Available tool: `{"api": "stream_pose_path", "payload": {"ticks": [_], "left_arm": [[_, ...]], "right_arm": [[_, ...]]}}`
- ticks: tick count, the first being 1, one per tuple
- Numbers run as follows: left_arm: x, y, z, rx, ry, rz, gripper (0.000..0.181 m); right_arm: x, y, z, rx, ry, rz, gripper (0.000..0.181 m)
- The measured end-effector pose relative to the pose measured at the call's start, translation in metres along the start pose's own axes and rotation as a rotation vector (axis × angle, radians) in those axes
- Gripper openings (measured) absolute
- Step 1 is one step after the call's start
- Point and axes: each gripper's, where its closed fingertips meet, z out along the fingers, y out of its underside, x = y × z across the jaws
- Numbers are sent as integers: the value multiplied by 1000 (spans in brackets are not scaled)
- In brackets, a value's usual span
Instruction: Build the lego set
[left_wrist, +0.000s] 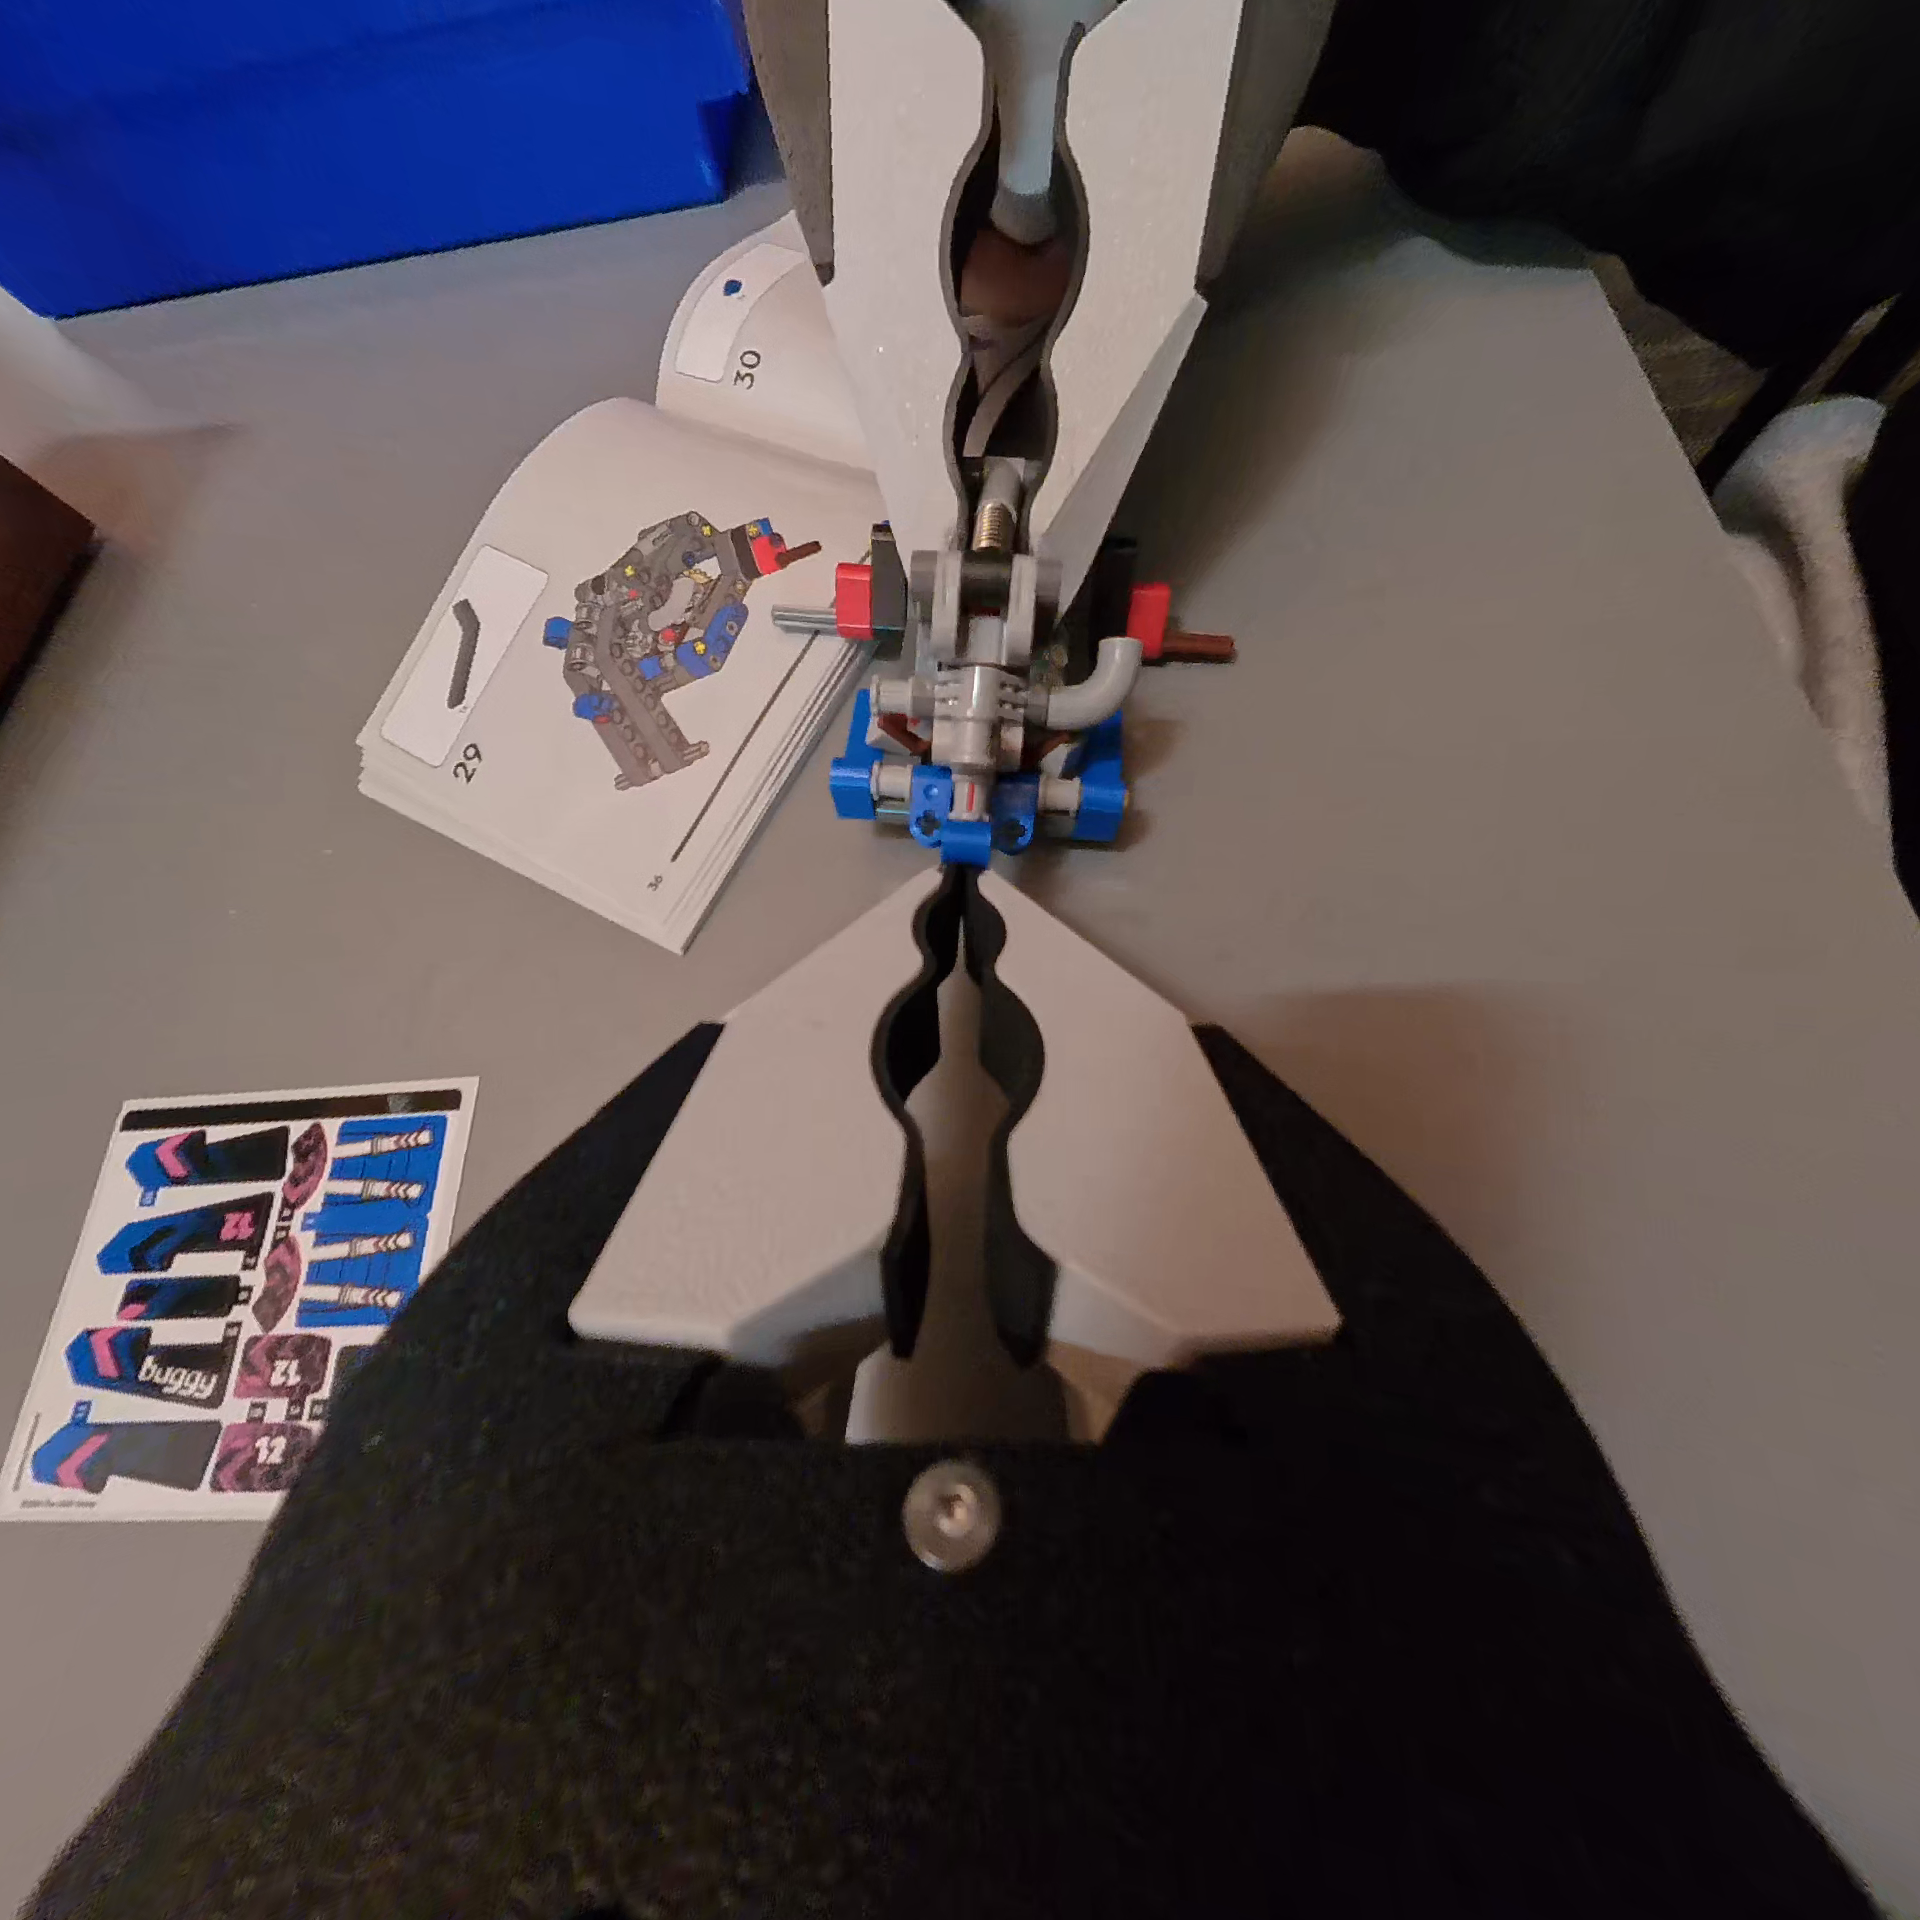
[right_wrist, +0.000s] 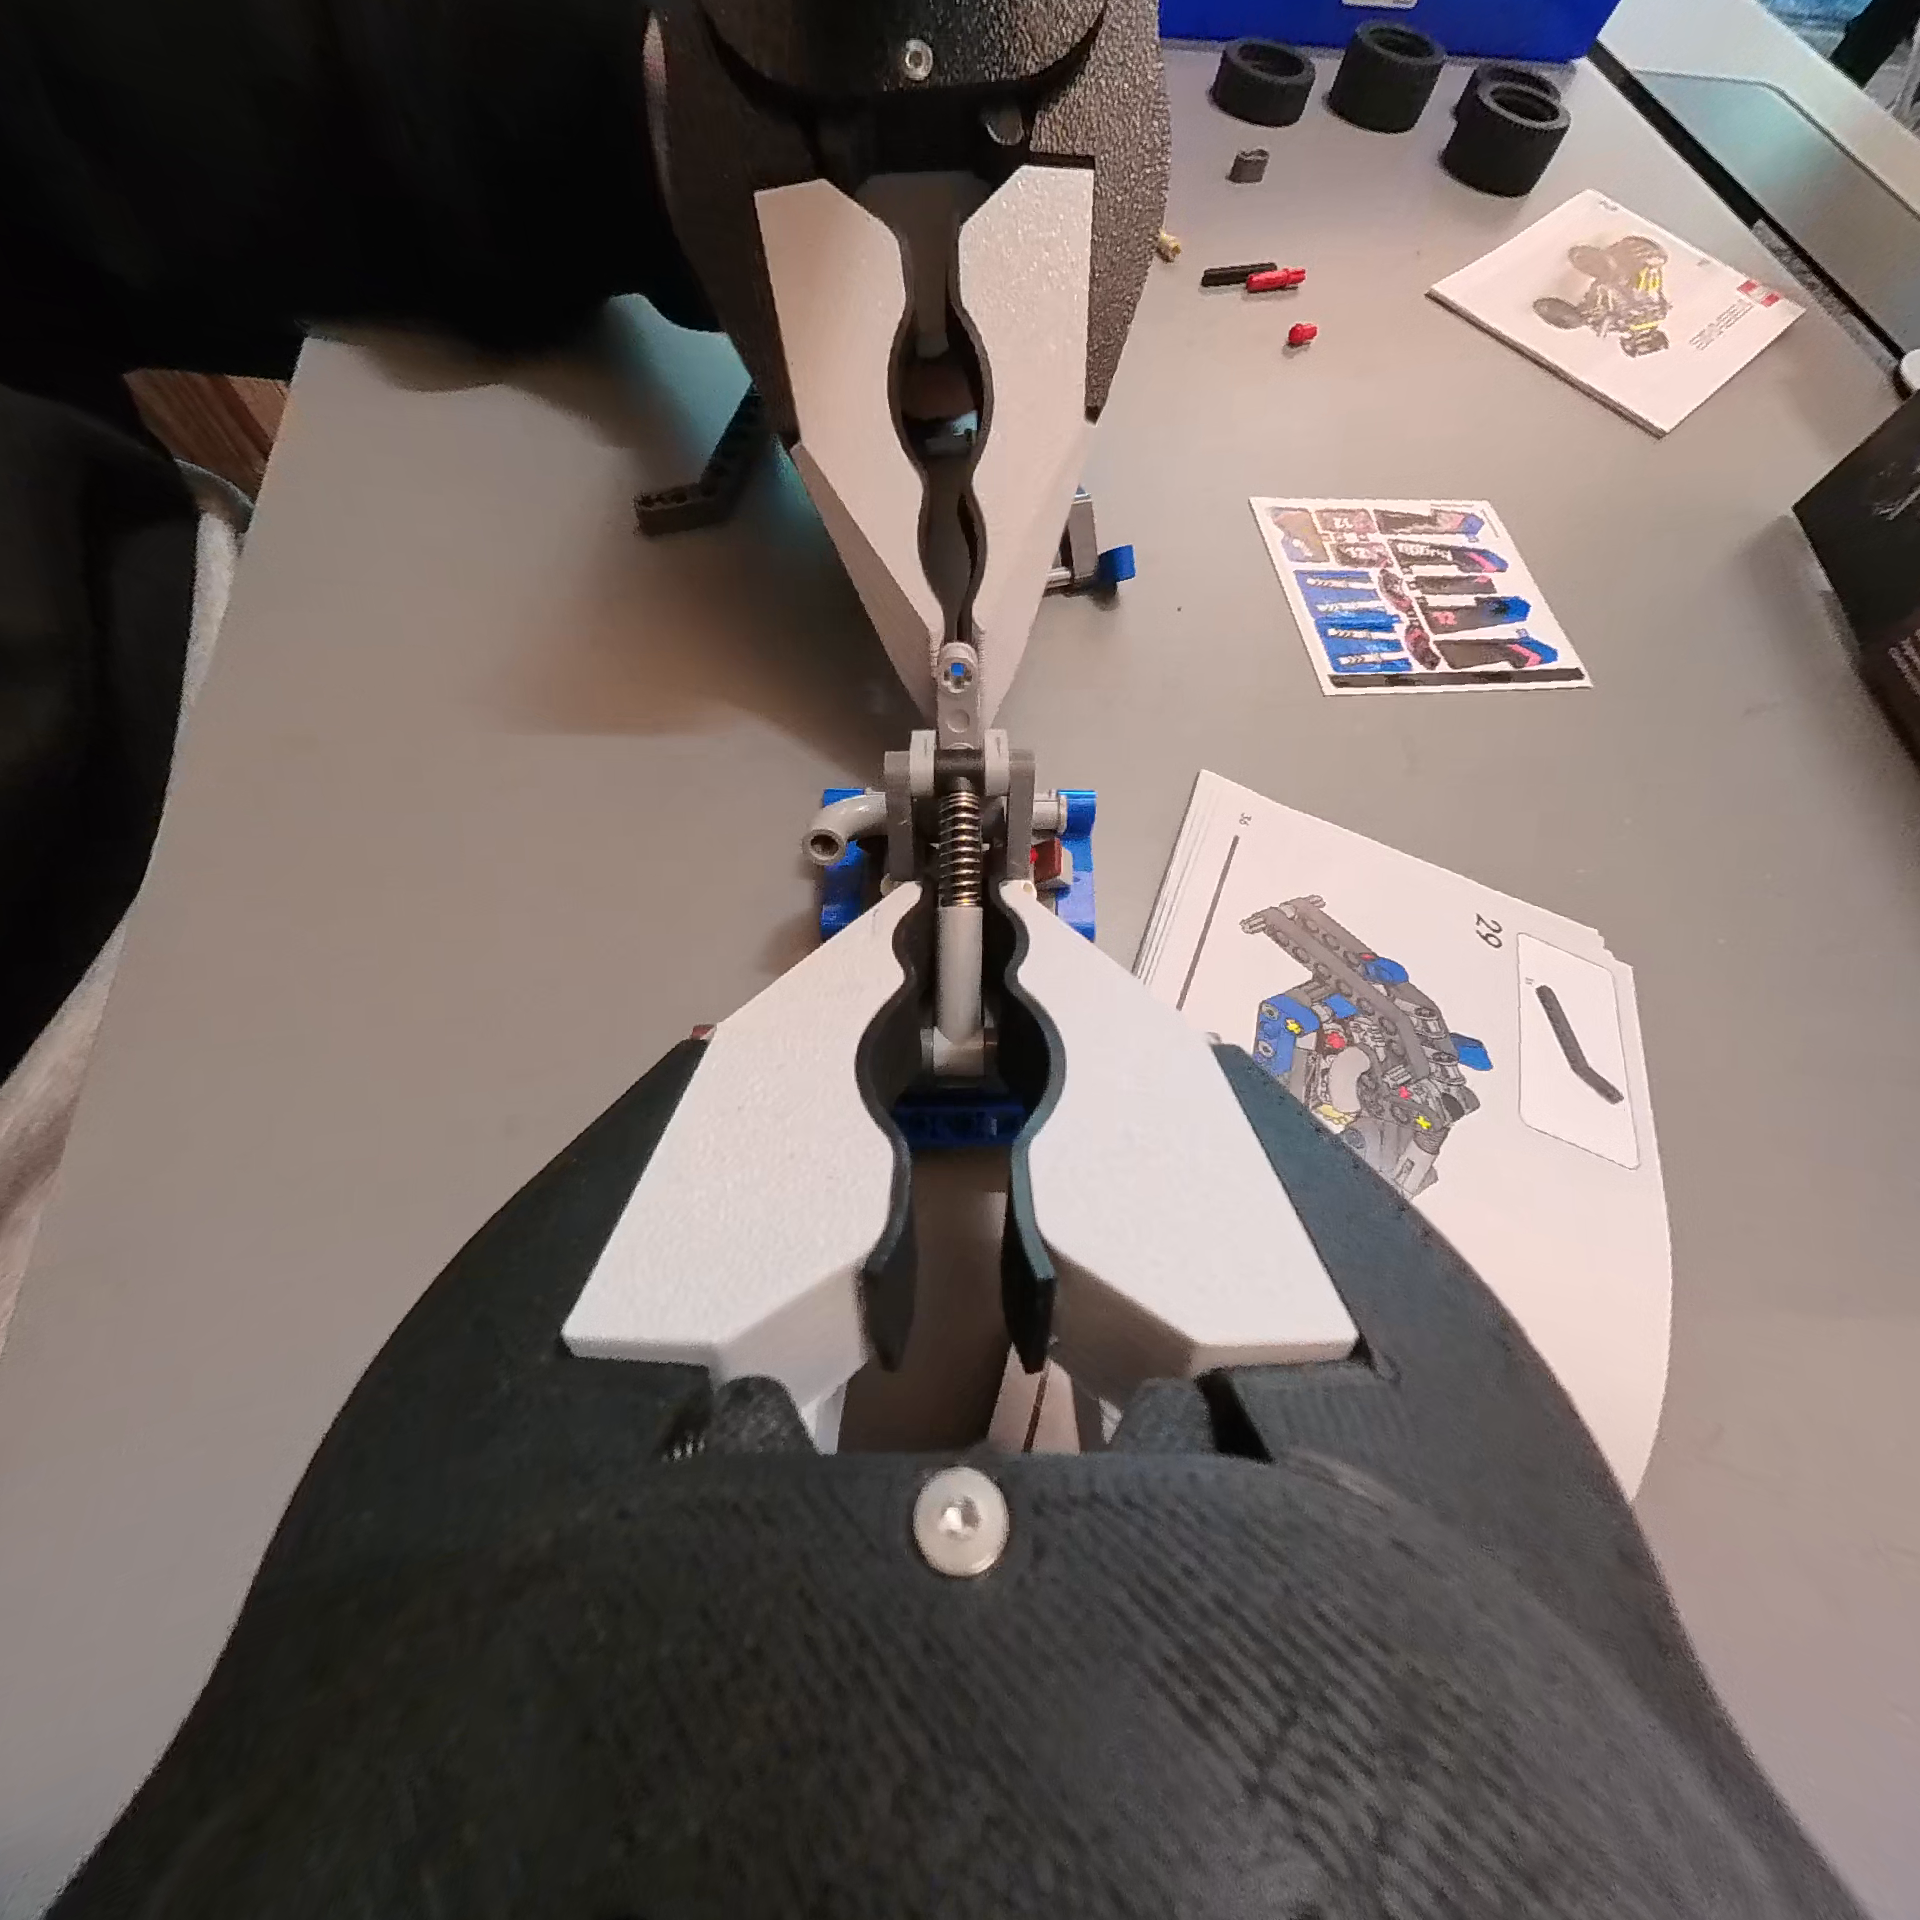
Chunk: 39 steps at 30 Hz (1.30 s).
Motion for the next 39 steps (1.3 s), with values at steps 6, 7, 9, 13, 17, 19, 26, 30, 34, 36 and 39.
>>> {"api": "stream_pose_path", "payload": {"ticks": [6,7,9,13,17,19,26,30,34,36,39], "left_arm": [[1,0,0,4,-3,15,0],[1,0,0,2,-3,17,0],[1,0,0,0,-2,19,0],[2,0,0,-1,1,18,0],[3,3,2,-21,13,18,0],[3,4,3,-31,13,21,0],[0,2,6,-32,12,27,0],[-3,-1,5,-15,-22,57,0],[-4,1,8,-52,-91,170,12],[-3,2,8,-71,-99,215,9],[-6,-1,5,-52,-123,244,10]], "right_arm": [[4,-1,-2,10,40,-33,9],[3,-1,-2,10,35,-35,9],[1,-1,-2,15,25,-46,8],[2,-3,-5,30,34,-56,11],[3,-3,-5,33,37,-54,5],[4,-3,-5,31,43,-56,5],[4,2,-4,8,37,-52,5],[4,2,-5,9,36,-53,5],[4,2,-5,8,32,-51,5],[4,2,-5,8,30,-50,5],[4,2,-5,8,29,-48,5]]}}
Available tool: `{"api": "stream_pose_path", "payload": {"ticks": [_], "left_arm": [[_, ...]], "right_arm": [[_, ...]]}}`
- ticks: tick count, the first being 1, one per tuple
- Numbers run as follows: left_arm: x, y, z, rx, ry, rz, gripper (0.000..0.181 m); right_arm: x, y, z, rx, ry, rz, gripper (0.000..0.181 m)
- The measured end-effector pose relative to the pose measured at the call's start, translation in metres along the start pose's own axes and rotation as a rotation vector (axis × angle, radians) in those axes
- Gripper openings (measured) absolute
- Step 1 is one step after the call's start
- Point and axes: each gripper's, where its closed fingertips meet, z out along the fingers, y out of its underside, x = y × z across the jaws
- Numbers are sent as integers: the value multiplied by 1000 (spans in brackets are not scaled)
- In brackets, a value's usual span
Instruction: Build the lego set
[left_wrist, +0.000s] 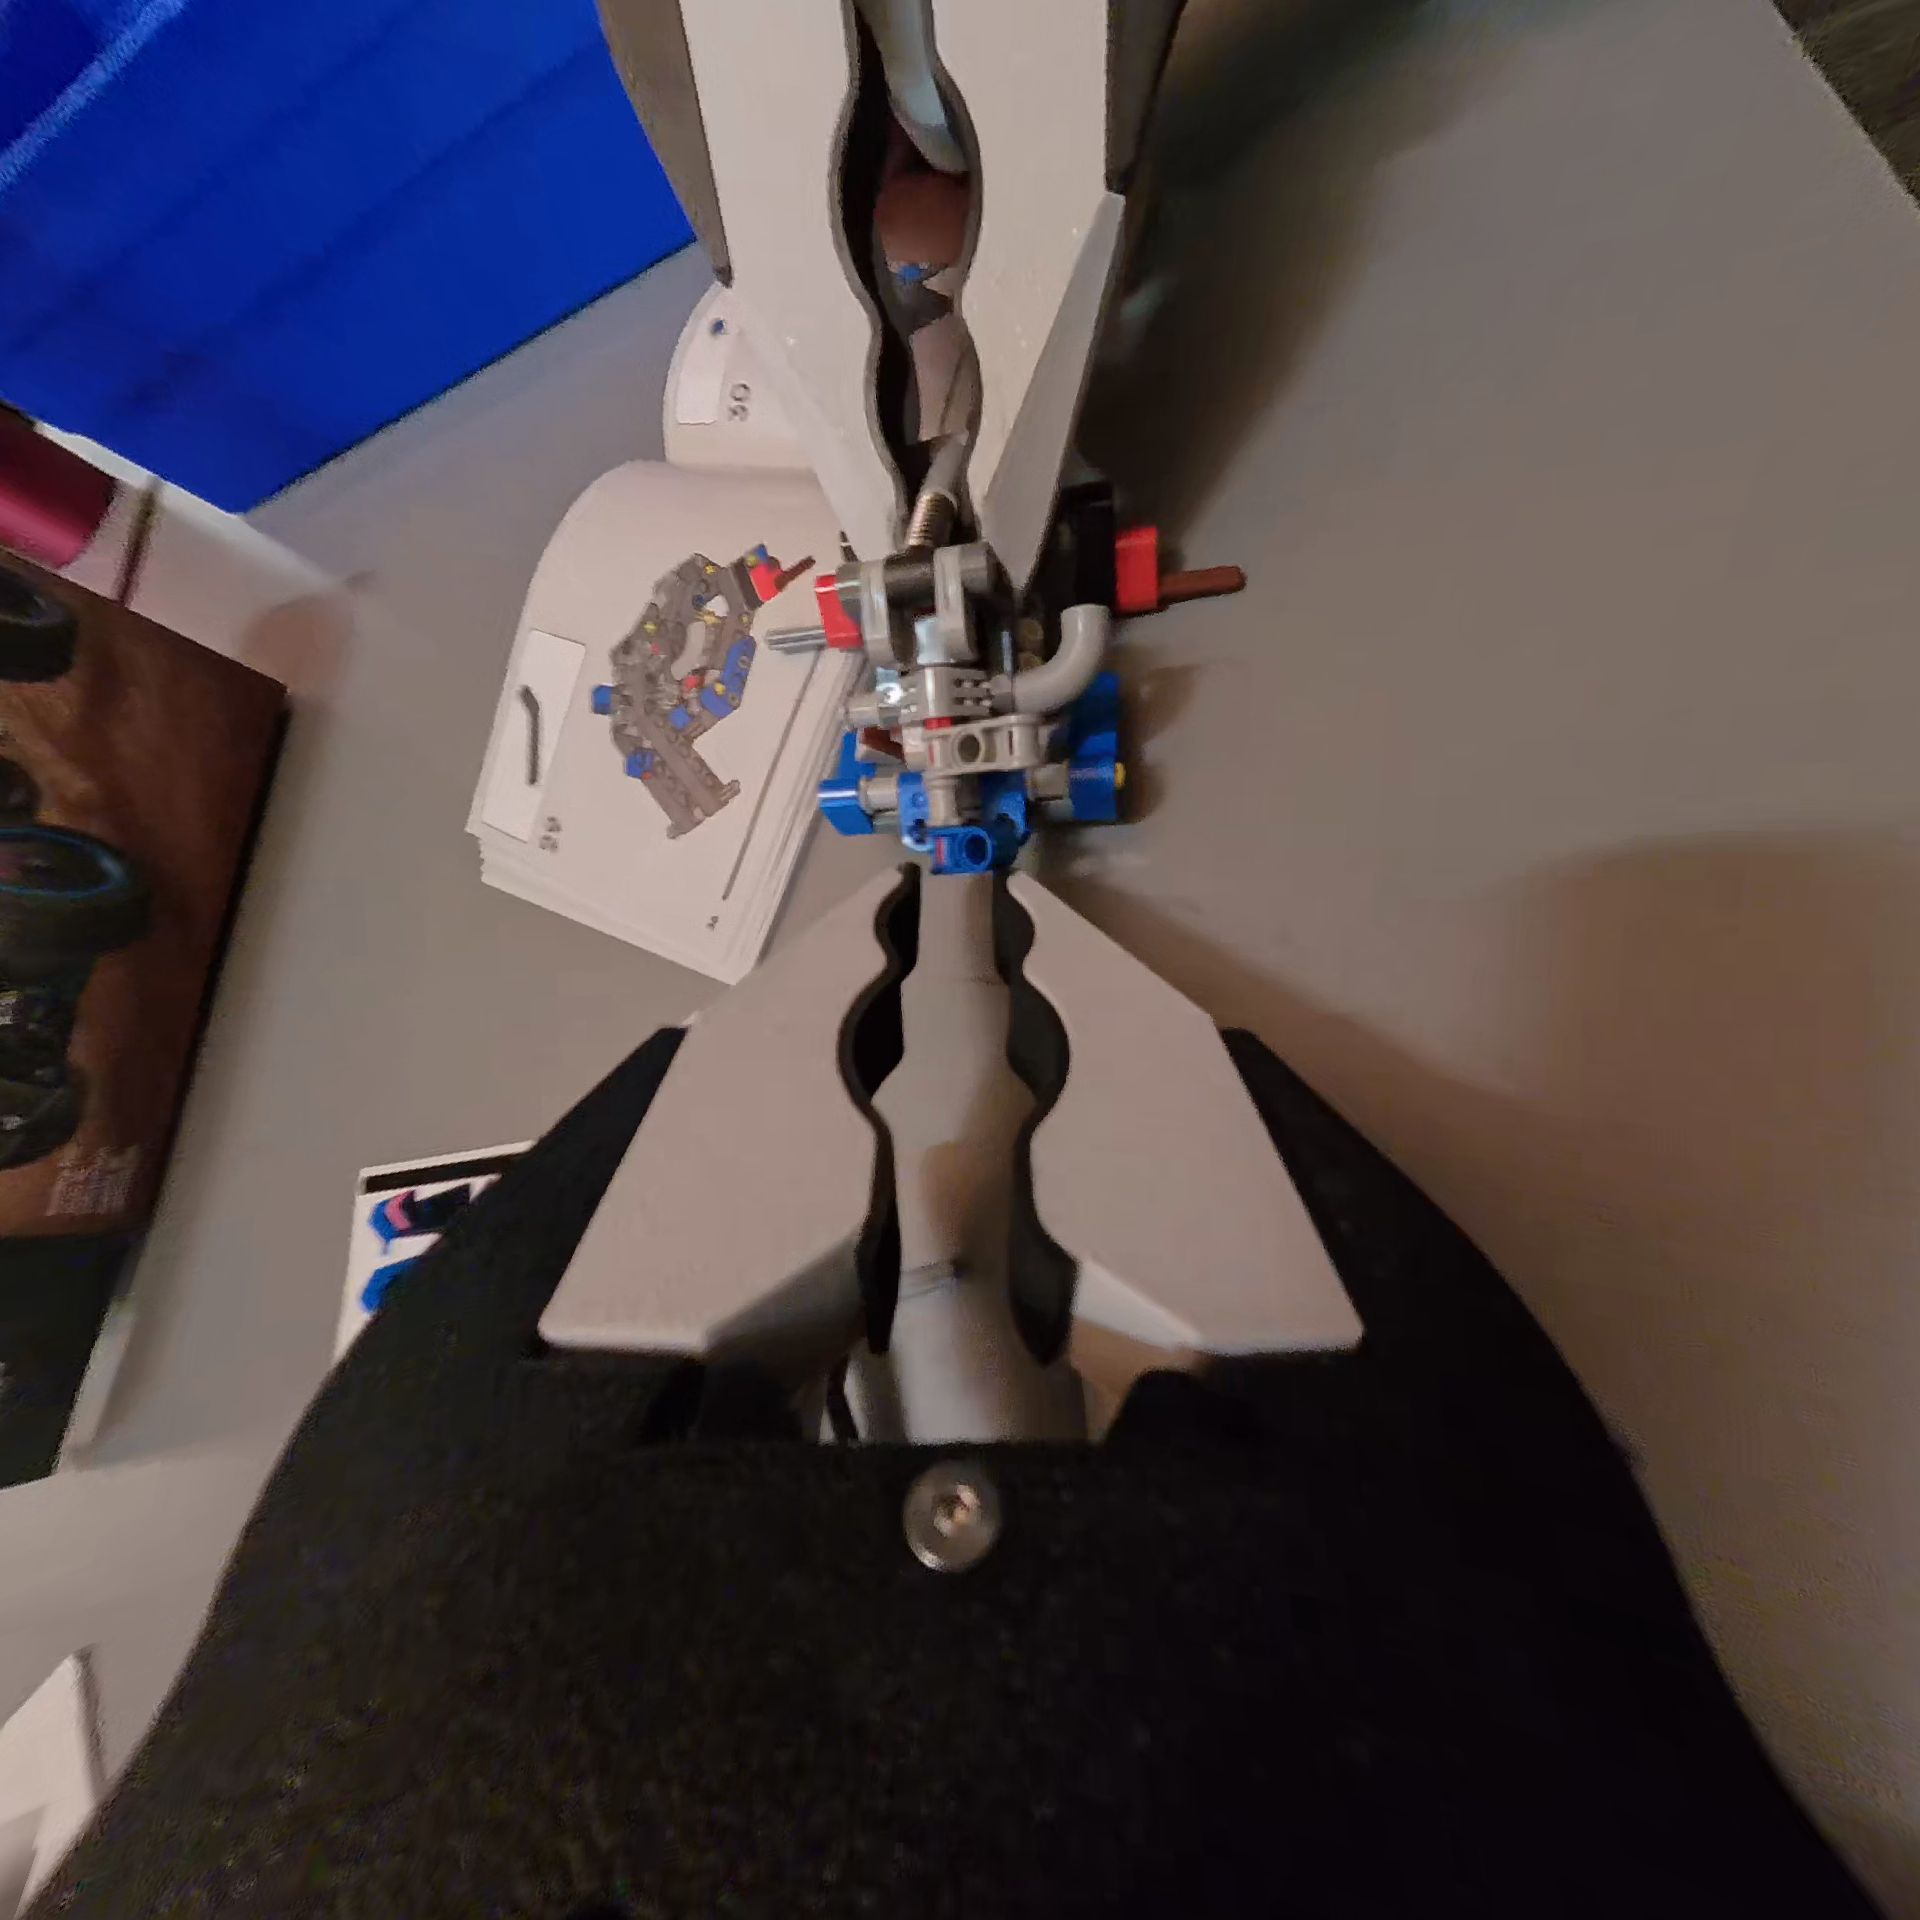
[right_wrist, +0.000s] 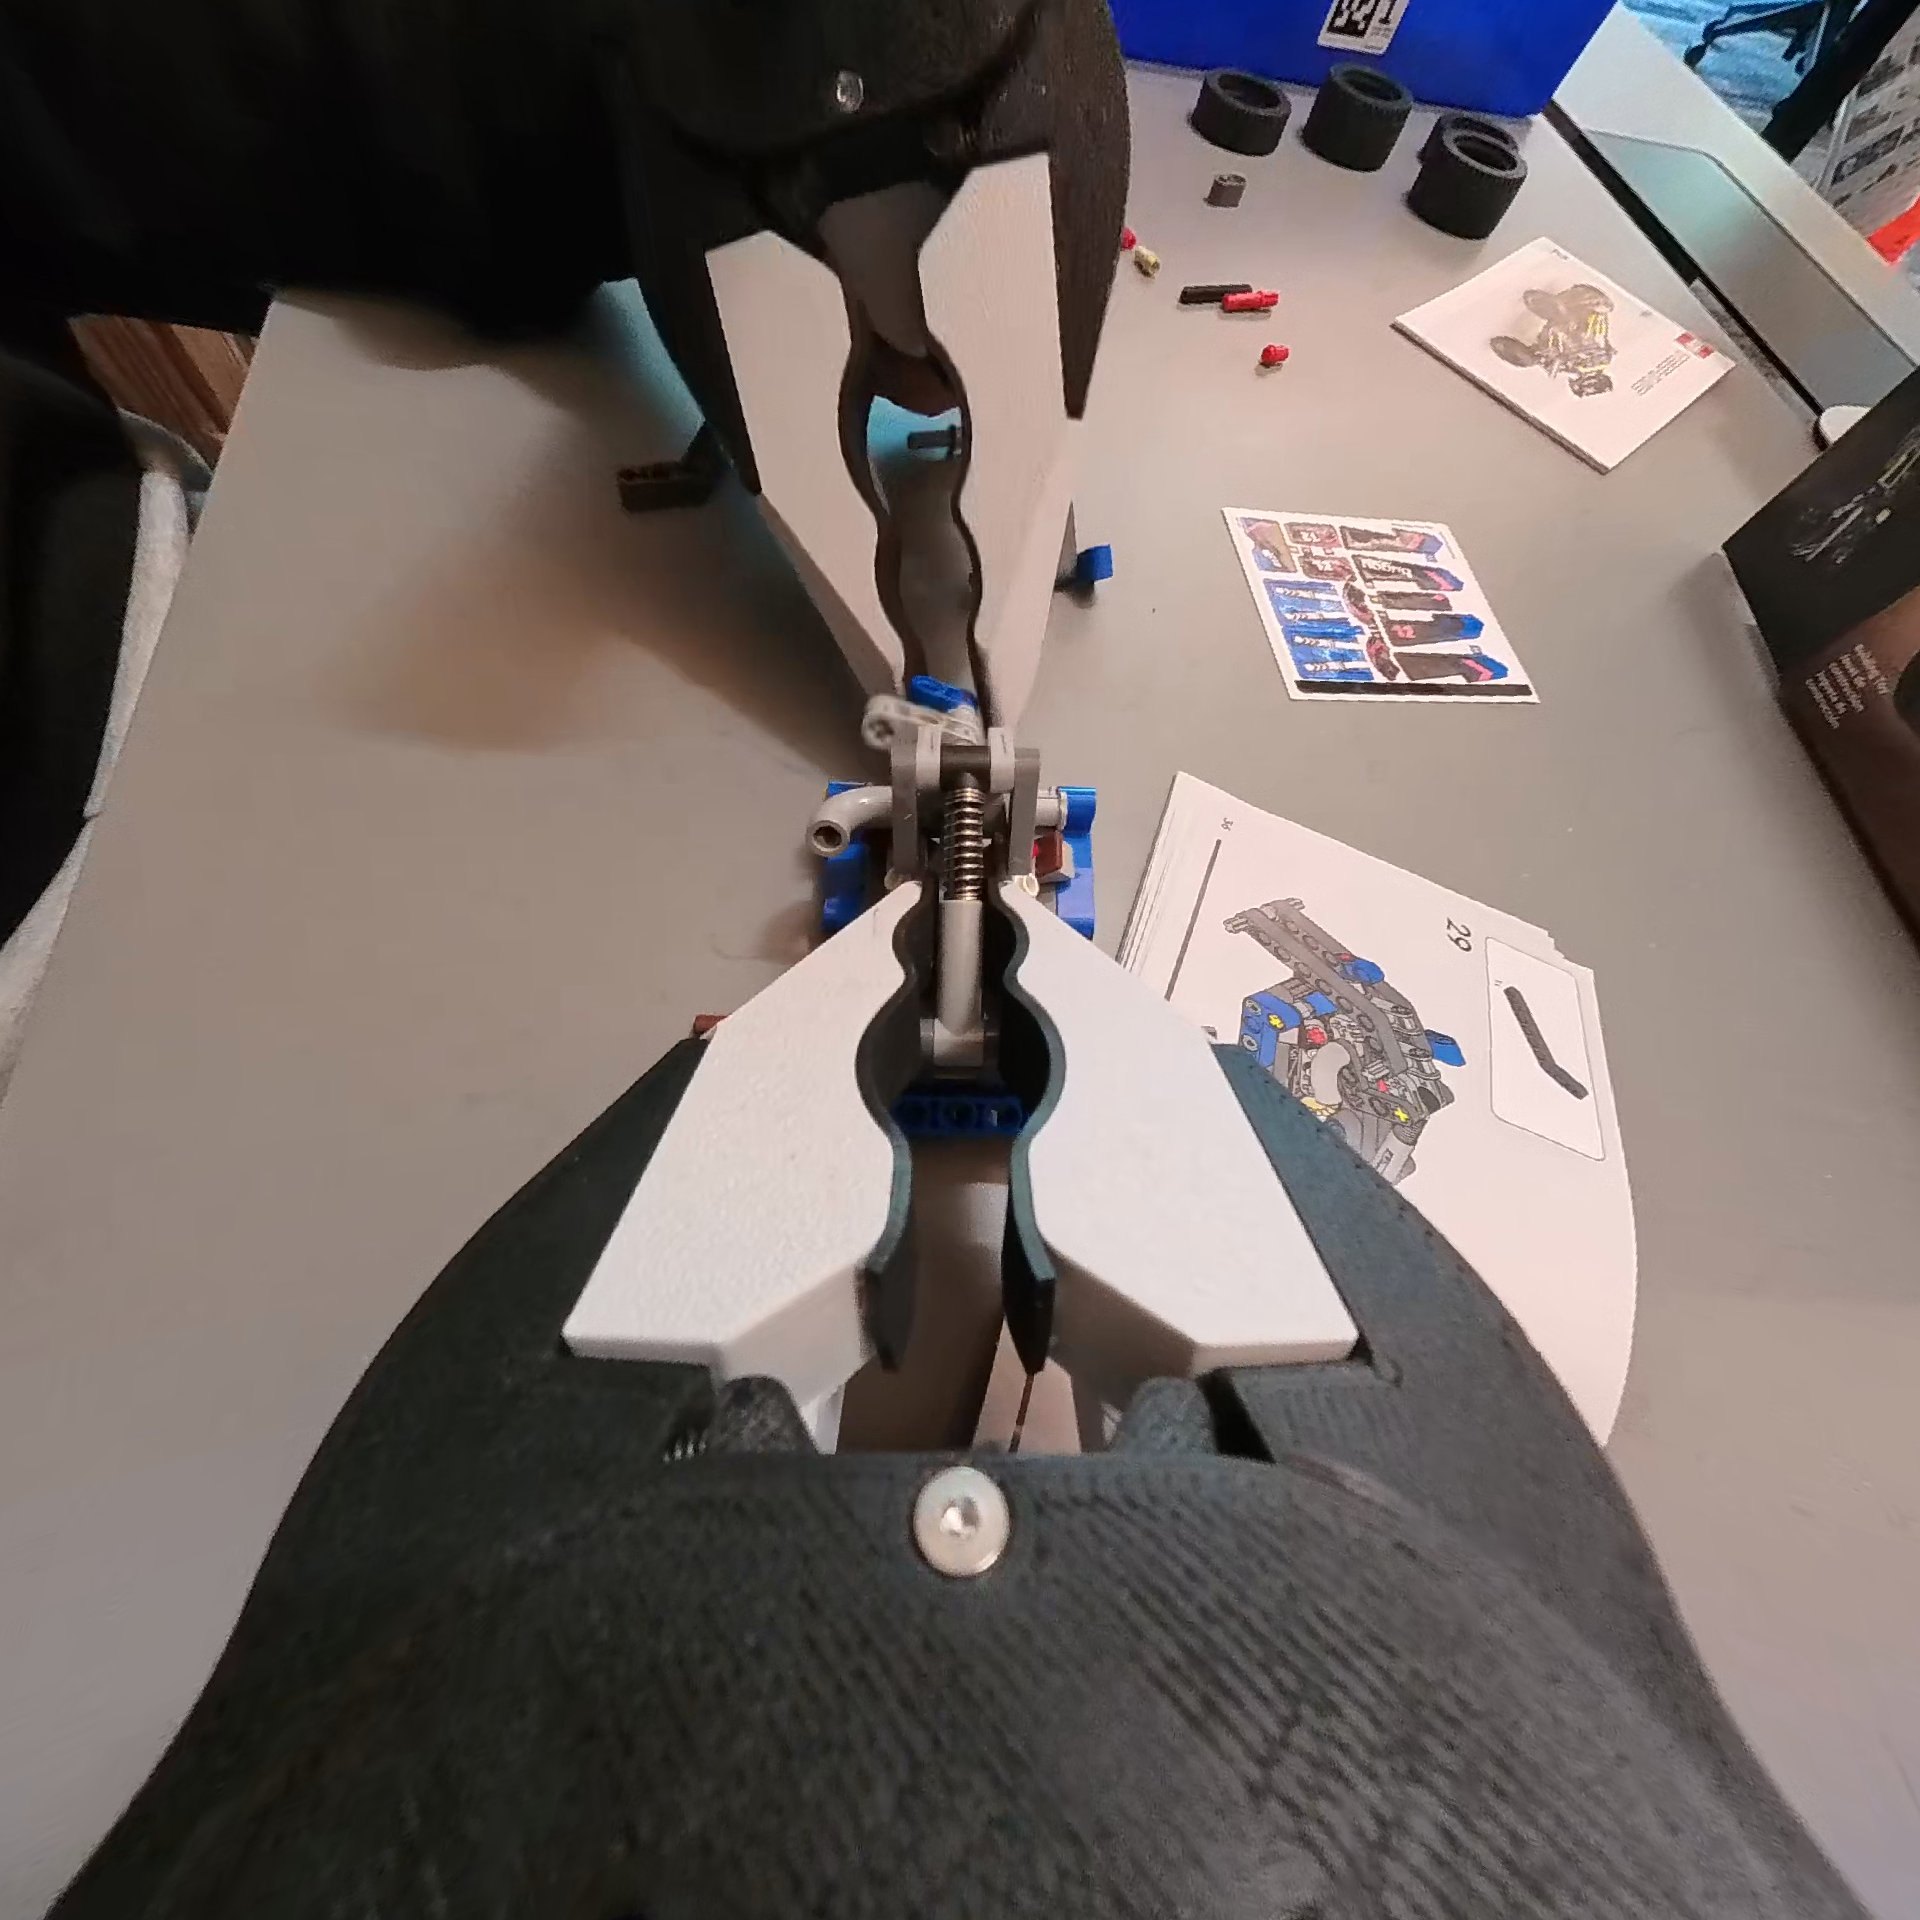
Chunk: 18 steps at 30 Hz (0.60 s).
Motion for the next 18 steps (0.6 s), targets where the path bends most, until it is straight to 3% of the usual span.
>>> {"api": "stream_pose_path", "payload": {"ticks": [2,8,14,18], "left_arm": [[-6,-2,-3,23,-67,55,18],[1,-3,-2,35,-86,155,6],[7,-5,-4,91,73,-38,5],[11,-5,-5,76,246,-281,4]], "right_arm": [[0,0,0,0,-1,1,6],[0,0,0,-1,-3,2,6],[-2,0,0,1,-14,-3,6],[-3,0,0,2,-23,0,6]]}}
